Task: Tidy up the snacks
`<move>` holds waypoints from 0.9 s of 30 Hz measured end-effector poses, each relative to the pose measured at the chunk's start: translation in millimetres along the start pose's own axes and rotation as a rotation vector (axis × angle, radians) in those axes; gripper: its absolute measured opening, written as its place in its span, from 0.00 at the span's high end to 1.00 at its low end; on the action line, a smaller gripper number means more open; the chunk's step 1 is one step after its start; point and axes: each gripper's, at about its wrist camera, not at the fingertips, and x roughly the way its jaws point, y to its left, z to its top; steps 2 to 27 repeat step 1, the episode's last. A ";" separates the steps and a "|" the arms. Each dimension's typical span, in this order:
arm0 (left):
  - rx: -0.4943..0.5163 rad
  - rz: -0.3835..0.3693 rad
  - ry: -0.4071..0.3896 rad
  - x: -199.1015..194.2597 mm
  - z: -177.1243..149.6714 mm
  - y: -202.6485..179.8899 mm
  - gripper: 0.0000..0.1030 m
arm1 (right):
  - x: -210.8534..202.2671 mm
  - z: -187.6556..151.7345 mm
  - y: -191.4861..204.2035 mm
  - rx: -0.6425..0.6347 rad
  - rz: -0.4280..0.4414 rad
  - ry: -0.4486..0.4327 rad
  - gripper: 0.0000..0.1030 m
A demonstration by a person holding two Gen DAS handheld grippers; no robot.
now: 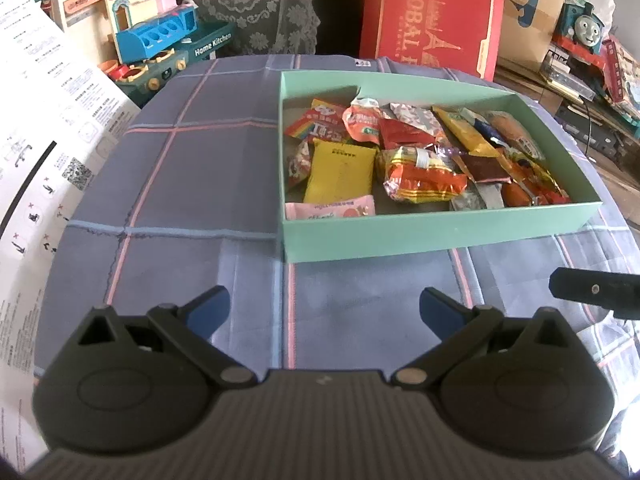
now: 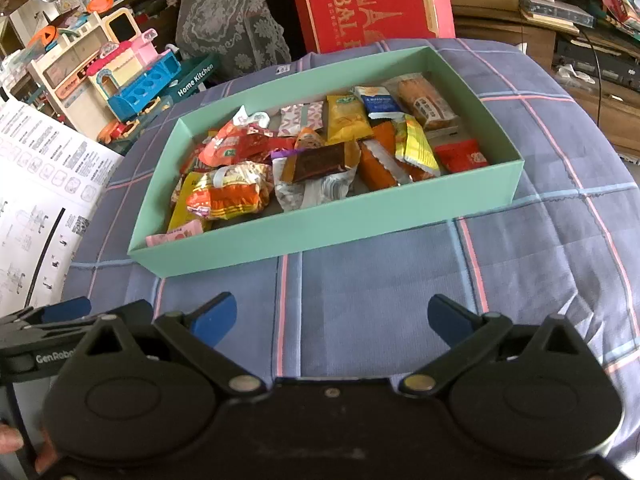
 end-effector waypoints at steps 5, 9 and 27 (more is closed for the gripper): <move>0.002 0.003 0.000 0.1 -0.2 -0.3 0.00 | -0.1 0.0 0.3 -0.003 -0.003 -0.001 0.00; 0.002 0.003 0.000 0.1 -0.2 -0.3 0.00 | -0.1 0.0 0.3 -0.003 -0.003 -0.001 0.00; 0.002 0.003 0.000 0.1 -0.2 -0.3 0.00 | -0.1 0.0 0.3 -0.003 -0.003 -0.001 0.00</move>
